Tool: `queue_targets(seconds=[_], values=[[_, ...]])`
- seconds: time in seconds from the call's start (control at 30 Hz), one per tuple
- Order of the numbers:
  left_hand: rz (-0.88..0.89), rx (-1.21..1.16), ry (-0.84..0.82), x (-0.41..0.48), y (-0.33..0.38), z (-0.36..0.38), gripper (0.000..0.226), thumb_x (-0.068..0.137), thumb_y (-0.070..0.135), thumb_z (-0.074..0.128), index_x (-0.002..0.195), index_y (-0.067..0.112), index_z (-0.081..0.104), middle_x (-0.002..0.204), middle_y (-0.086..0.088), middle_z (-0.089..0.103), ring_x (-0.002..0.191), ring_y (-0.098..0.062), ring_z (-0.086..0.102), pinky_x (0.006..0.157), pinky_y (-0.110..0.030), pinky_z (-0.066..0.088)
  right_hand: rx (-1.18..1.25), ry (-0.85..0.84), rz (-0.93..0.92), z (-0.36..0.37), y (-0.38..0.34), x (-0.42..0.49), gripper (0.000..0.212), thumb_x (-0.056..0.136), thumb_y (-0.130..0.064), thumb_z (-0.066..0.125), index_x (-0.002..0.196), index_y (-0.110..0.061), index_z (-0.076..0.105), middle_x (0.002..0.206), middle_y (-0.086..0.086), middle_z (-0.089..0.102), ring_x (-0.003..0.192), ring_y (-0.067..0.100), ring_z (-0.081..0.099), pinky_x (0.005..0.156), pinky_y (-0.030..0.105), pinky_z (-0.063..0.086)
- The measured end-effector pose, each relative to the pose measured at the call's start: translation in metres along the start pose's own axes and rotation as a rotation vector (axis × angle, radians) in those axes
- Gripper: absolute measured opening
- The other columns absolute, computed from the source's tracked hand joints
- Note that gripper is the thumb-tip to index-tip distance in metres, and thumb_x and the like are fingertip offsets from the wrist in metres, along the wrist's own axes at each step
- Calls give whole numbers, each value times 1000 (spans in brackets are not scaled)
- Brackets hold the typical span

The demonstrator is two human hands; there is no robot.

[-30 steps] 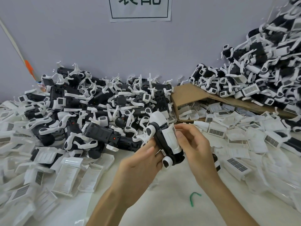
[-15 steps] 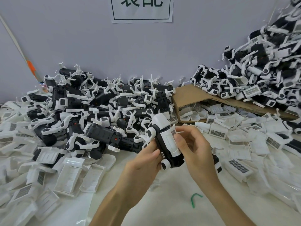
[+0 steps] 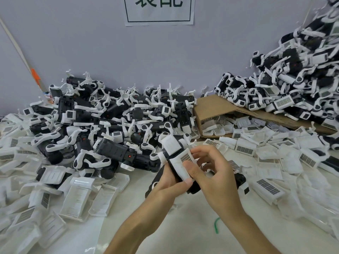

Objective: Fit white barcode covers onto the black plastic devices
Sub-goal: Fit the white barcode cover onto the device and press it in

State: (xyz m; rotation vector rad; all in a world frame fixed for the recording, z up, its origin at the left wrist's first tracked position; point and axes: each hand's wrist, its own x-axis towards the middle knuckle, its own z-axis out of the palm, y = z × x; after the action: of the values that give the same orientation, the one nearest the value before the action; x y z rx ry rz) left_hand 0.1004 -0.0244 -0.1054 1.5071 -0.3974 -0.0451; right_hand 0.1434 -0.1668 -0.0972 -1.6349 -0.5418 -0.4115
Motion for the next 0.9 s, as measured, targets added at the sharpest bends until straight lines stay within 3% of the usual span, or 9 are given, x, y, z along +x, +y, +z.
queue_targets(seconds=[0.1,0.23,0.4,0.47,0.53,0.6,0.67,0.77,0.9], values=[[-18,-1,7,0,-2,0,65,95,37,55,154,29,28,150,9,50,141,-10,43,116,-38,33,6,-9,-16,3,-1,-2,24,79,-44,74,100,-35,65,97,-20,68,96,6,64,79,8,44],[-42,-38,42,0,-5,1,58,98,35,47,153,28,30,149,0,52,140,-17,46,120,-48,29,36,-72,45,3,3,-3,22,83,-30,80,98,-36,65,97,-19,69,98,5,63,80,9,45],[-56,-103,44,1,-6,3,54,98,31,44,150,25,32,140,-4,61,134,-20,53,119,-48,33,72,-67,83,7,6,-5,21,81,-37,76,98,-35,65,97,-15,69,96,4,64,73,8,48],[-43,-93,50,1,-6,4,55,98,32,45,151,26,31,141,0,60,135,-17,52,119,-45,33,73,-79,116,7,7,-3,23,78,-47,73,97,-37,65,97,-14,69,96,6,65,74,12,50],[-9,-50,73,1,-6,5,59,98,32,46,154,30,26,148,11,53,140,-7,45,119,-38,33,137,-114,209,1,8,3,24,79,-50,75,97,-36,68,99,-9,72,96,10,68,80,24,54],[50,24,101,2,-7,6,59,99,29,46,155,31,26,150,20,47,141,1,40,114,-24,38,320,-139,349,-5,9,9,29,82,-45,75,103,-26,71,103,3,74,97,20,69,86,37,55],[99,78,150,3,-9,8,51,102,23,45,152,28,35,146,21,52,137,2,45,102,-12,42,443,-125,436,-9,10,12,42,80,-39,70,112,-12,68,111,13,72,99,25,67,87,40,51],[145,102,240,6,-9,7,41,105,13,45,145,21,47,136,14,63,131,-7,54,98,-16,46,434,-107,430,-9,9,12,49,78,-40,69,115,-8,67,113,15,71,99,25,66,87,40,49],[157,75,270,6,-4,6,40,97,16,47,136,17,57,130,6,68,127,-12,59,104,-26,47,404,-71,373,-11,10,13,40,79,-37,70,109,-10,70,110,15,71,102,27,66,93,47,50]])
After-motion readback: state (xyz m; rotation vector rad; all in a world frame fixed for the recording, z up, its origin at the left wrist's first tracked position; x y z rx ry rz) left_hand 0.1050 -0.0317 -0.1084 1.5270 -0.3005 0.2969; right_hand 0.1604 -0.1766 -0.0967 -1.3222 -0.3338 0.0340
